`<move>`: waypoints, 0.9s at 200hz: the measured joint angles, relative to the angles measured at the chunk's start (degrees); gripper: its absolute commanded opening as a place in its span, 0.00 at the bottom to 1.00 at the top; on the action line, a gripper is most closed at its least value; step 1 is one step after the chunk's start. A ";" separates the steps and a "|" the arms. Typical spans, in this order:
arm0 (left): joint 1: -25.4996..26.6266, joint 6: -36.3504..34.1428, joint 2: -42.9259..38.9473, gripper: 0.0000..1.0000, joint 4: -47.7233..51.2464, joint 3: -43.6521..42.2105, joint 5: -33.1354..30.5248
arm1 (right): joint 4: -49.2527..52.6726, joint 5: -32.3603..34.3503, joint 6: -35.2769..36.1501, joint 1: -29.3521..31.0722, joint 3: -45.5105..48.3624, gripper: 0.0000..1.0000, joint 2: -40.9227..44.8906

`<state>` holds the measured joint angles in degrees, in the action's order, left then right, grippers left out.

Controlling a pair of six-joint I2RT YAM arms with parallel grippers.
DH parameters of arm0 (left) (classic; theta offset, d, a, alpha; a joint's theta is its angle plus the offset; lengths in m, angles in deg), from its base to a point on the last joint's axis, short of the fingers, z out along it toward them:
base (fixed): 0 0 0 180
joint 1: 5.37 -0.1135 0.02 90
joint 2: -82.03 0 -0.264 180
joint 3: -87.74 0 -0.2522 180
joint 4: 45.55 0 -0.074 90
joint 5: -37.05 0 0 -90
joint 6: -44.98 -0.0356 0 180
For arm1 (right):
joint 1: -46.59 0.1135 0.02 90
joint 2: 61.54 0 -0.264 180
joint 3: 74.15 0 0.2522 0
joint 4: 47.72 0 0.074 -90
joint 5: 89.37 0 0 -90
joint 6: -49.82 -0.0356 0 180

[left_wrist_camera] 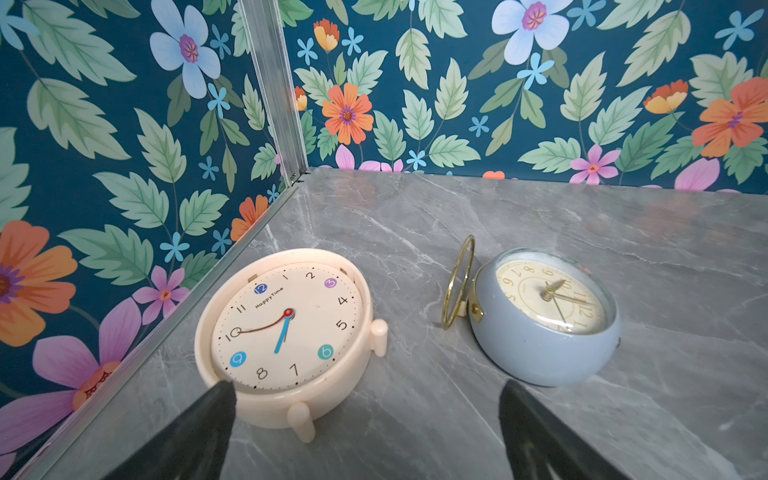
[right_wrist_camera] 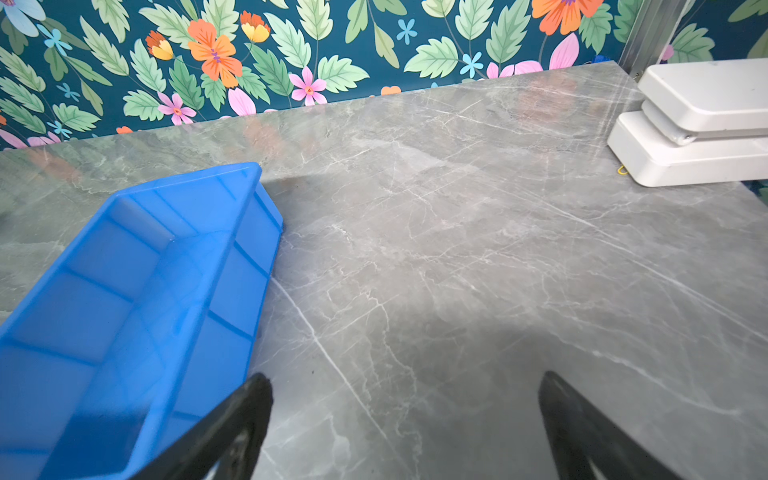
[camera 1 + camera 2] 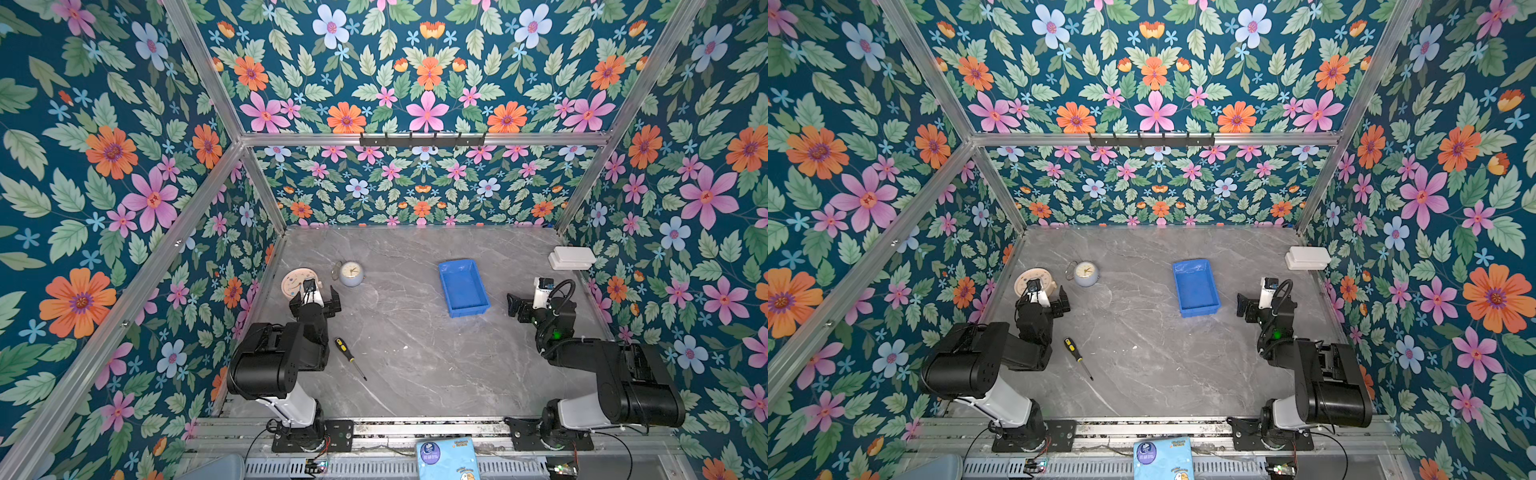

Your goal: Put the screwdriver in the bin

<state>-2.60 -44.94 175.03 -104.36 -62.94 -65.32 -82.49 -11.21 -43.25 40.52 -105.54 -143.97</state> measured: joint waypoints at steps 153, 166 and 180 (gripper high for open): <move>3.52 2.97 -22.97 1.00 26.05 5.09 -2.86 | 20.39 -1.42 3.91 1.90 -2.56 0.99 22.47; 5.11 4.61 -24.98 1.00 31.34 7.32 -3.67 | 24.81 -1.92 5.16 2.29 -3.43 0.99 26.53; 7.19 7.37 -26.60 1.00 38.47 10.93 -4.74 | 29.22 -2.93 6.45 3.19 -4.61 0.99 31.01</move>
<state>4.59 -37.57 148.43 -65.89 -52.02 -70.06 -53.27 -14.14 -36.80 43.71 -110.15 -112.96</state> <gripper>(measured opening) 0.998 0.993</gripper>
